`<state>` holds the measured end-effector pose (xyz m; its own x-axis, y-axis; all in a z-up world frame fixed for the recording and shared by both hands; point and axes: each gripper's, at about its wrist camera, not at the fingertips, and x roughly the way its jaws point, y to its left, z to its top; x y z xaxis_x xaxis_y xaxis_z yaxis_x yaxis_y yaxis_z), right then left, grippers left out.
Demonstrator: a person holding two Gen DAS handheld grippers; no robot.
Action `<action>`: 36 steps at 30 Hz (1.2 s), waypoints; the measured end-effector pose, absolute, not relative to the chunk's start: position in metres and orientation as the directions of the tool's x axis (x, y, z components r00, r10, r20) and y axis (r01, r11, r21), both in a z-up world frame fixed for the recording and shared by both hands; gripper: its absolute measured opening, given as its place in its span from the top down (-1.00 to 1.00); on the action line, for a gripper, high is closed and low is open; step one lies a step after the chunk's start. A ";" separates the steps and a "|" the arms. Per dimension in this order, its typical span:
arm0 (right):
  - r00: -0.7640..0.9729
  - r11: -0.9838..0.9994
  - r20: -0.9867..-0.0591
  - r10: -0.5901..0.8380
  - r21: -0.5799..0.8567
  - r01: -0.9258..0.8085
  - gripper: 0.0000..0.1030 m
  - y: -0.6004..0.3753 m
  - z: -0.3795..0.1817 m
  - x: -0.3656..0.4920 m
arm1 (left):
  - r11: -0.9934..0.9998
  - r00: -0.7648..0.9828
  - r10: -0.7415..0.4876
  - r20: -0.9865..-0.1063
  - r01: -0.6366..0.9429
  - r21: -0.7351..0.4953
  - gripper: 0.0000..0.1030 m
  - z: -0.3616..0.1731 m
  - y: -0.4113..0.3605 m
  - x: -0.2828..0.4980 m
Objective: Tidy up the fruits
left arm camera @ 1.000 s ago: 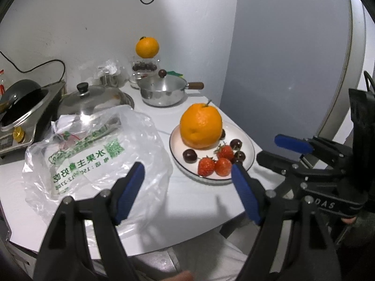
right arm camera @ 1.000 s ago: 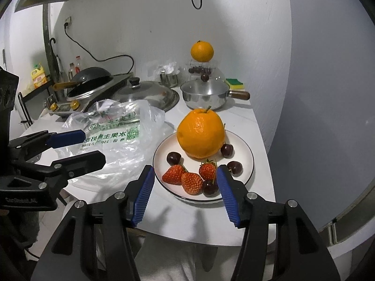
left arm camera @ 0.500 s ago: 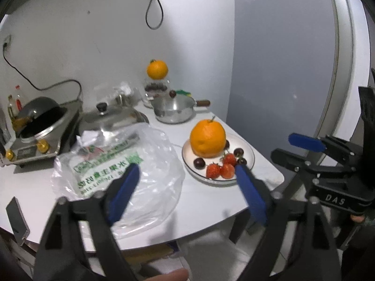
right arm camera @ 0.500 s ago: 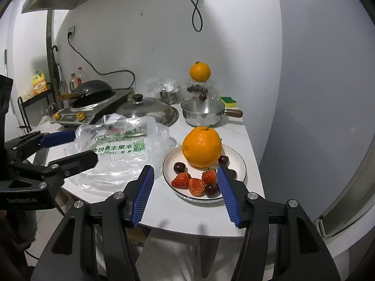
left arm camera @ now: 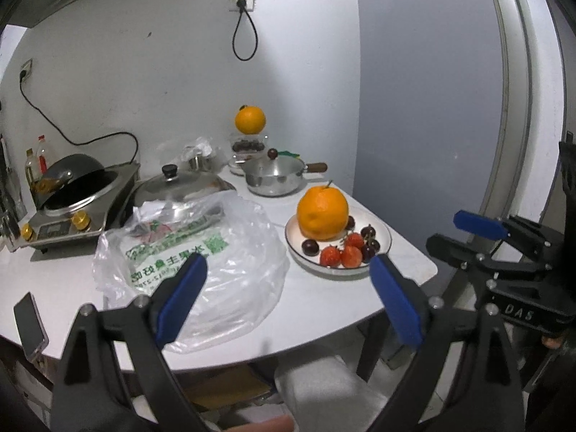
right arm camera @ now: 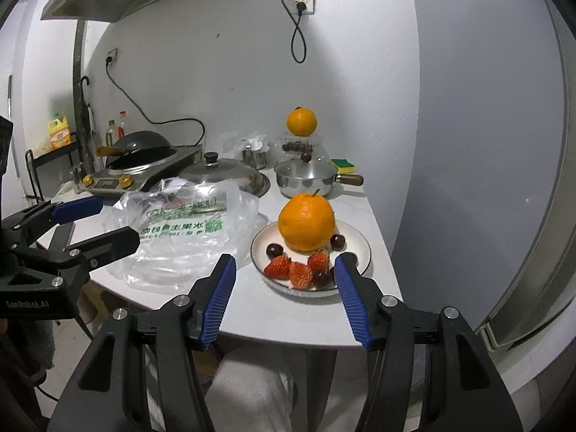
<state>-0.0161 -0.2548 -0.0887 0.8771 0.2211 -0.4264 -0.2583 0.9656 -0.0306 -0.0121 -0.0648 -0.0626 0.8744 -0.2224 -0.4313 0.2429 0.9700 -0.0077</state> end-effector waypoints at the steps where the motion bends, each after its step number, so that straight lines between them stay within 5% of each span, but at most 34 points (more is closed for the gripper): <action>1: 0.876 0.965 -0.428 0.222 -0.035 -0.261 -0.17 -0.254 -0.089 -0.017 | 0.970 0.875 -0.222 -0.430 0.241 -0.009 -0.81 -0.063 -0.065 -0.015; 36: 0.872 0.961 -0.433 0.228 -0.044 -0.273 -0.18 -0.251 -0.091 -0.020 | 0.974 0.890 -0.210 -0.404 0.225 -0.010 -0.81 -0.059 -0.061 -0.026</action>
